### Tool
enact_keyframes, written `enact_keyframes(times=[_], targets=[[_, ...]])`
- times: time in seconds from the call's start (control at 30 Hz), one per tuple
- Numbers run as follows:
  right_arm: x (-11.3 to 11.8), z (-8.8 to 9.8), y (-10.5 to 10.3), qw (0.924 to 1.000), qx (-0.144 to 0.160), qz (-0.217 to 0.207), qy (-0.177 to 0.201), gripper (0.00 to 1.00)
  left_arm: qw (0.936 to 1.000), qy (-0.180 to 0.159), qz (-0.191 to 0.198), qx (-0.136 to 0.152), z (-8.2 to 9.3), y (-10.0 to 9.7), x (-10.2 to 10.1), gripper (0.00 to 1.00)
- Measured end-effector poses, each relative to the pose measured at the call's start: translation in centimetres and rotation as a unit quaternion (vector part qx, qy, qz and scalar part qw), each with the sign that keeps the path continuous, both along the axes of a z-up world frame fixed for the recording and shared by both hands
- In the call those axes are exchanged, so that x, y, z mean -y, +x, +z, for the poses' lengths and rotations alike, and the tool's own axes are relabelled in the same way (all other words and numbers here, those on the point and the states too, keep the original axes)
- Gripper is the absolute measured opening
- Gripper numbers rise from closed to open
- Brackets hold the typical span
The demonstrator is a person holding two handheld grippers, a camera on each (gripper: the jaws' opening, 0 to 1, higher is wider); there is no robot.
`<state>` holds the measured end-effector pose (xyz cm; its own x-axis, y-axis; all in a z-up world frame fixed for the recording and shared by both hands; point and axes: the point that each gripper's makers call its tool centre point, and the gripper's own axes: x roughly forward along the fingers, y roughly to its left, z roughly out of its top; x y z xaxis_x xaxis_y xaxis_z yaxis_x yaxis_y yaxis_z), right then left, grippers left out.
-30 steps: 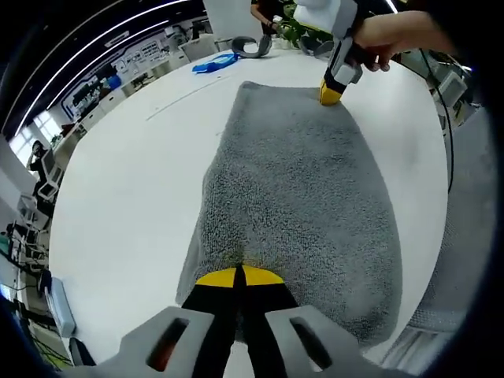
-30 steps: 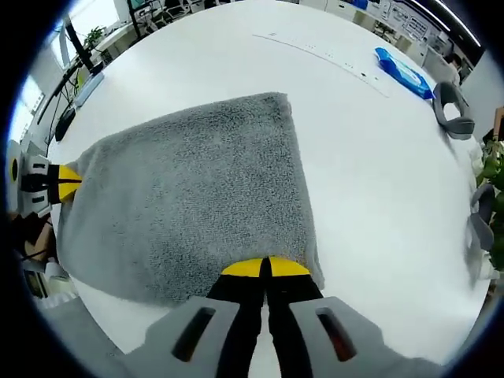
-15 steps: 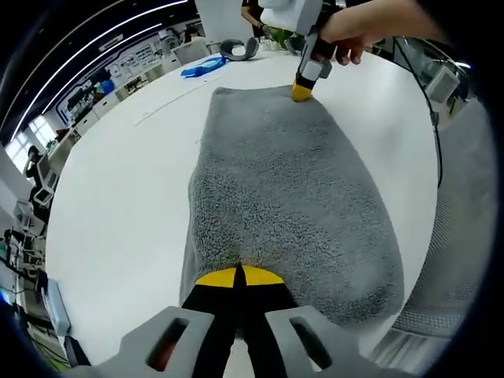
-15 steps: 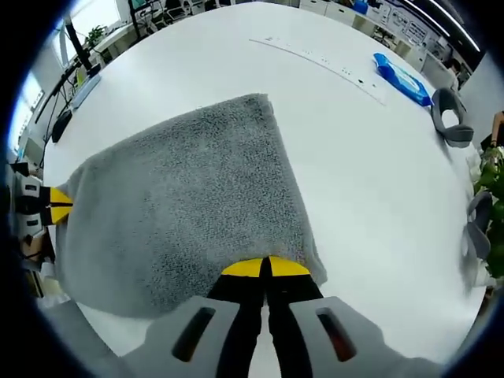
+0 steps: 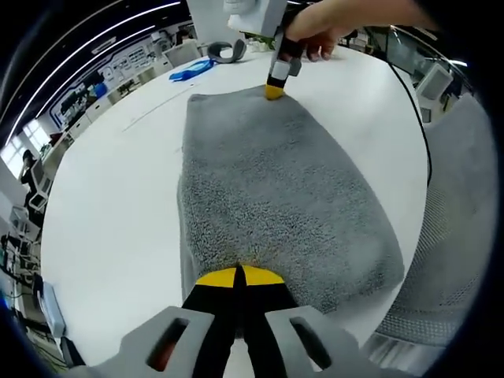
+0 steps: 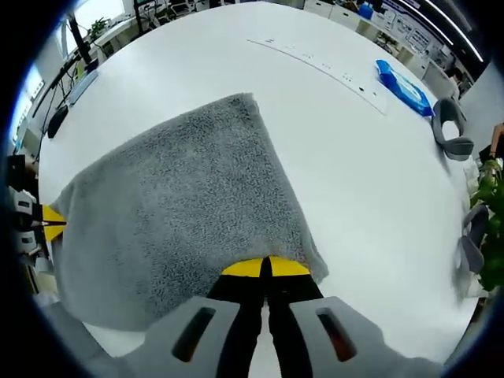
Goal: Fold the towel on the table until its edges align and the towel forms a compact rectangular stack.
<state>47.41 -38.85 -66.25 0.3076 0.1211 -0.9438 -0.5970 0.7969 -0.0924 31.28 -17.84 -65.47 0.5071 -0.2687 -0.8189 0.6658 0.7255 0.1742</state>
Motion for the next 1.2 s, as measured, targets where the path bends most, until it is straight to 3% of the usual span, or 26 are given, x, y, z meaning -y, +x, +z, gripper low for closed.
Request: enact_keyframes(times=[0.53,1.2], targets=[[0.0,-0.1,1.7,0.9998,0.003,0.013,-0.016,0.00,0.9996,-0.001,-0.027,-0.007,-0.1,-0.8,2.0,0.01],[0.0,0.0,3.1,0.9999,0.010,0.004,-0.006,0.00,0.9985,-0.010,-0.051,-0.013,-0.1,-0.9,3.8,0.01]])
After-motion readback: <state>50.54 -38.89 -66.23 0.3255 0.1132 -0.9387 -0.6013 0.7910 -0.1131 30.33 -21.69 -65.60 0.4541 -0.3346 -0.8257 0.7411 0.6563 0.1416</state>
